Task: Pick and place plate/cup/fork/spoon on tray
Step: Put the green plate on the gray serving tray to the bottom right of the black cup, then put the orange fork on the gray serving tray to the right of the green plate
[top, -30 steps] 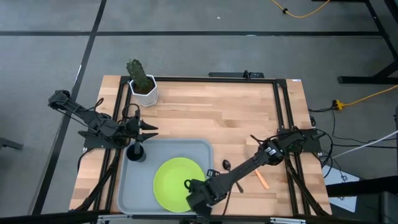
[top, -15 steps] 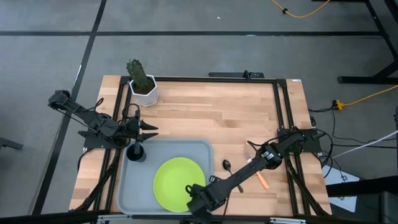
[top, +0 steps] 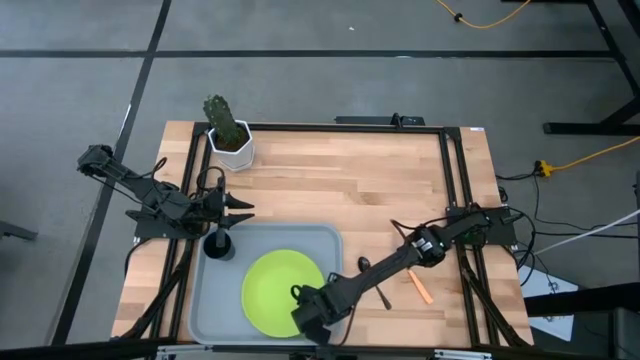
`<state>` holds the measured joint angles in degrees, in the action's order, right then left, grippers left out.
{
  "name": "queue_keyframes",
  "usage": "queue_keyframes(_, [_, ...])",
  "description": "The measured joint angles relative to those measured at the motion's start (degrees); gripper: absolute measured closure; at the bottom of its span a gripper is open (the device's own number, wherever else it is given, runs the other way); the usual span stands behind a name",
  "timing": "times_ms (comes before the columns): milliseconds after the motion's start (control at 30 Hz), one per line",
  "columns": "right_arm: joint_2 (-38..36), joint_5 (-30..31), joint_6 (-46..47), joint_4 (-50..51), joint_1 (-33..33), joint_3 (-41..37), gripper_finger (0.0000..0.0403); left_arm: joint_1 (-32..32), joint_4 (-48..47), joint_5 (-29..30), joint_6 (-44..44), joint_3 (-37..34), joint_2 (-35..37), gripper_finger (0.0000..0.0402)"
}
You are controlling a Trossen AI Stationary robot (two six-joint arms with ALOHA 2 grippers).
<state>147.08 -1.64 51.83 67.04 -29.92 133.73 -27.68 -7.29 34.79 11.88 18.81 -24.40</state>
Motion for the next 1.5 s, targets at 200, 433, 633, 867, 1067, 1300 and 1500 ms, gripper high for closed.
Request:
queue_keyframes(200, [0.6,0.0,-3.0,-2.0,2.3,0.0,0.0396,0.0,-0.2,0.0,0.0,0.0,0.0,0.0299])
queue_keyframes(433, [0.6,0.0,-6.0,-5.0,3.7,0.6,0.0396,0.0,-0.9,0.0,0.0,0.0,0.0,0.0299])
queue_keyframes(633, [0.6,-1.6,-7.1,-4.9,4.1,0.6,0.0396,0.0,-0.9,0.1,0.0,0.0,0.0,0.0299])
queue_keyframes(867, [-3.2,-7.1,-6.0,3.7,3.8,1.3,0.0396,0.0,-0.9,0.2,0.0,0.0,0.0,0.0299])
queue_keyframes(1067, [-8.3,3.7,1.0,21.0,1.3,1.2,0.0396,0.0,-0.8,0.2,0.0,0.0,0.0,0.0299])
queue_keyframes(1300, [-14.7,18.9,10.9,23.0,-4.7,-1.3,0.0396,0.0,-1.1,0.1,0.0,0.0,0.0,0.0299])
queue_keyframes(1500, [-24.1,32.6,15.7,23.1,-8.7,-10.8,0.0396,0.0,-1.1,0.0,0.0,0.0,0.0,0.0299])
